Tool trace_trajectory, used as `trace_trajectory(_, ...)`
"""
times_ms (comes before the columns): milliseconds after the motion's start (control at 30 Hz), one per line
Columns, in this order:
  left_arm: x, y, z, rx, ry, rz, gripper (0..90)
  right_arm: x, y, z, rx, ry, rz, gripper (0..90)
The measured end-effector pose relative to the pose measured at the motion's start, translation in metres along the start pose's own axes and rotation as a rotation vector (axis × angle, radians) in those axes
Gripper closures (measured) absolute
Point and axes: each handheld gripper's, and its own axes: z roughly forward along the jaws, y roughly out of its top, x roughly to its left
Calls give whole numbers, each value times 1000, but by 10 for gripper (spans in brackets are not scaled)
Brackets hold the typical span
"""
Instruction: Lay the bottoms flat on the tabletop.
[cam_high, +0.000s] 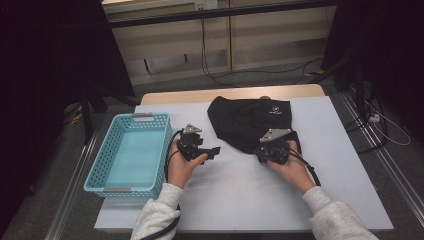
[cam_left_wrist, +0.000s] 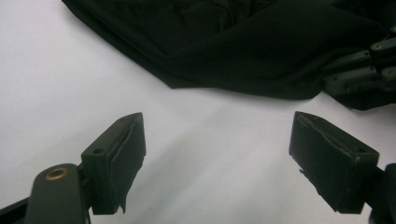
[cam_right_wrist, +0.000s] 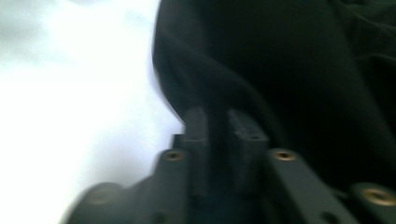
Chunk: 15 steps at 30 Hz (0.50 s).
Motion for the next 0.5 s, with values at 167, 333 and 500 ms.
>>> trace_trajectory(167, 1, 0, -1, -5, 0, -7, 186, -6, 0, -3, 1, 22, 26, 892)
trace_trajectory(333, 2, 2, -4, -17, 0, -9, 187, 0, 10, -21, -74, 113, 62, 892)
trace_trajectory(500, 5, 2, -7, -21, 6, -11, 187, 14, 23, -42, -177, 253, 87, 892)
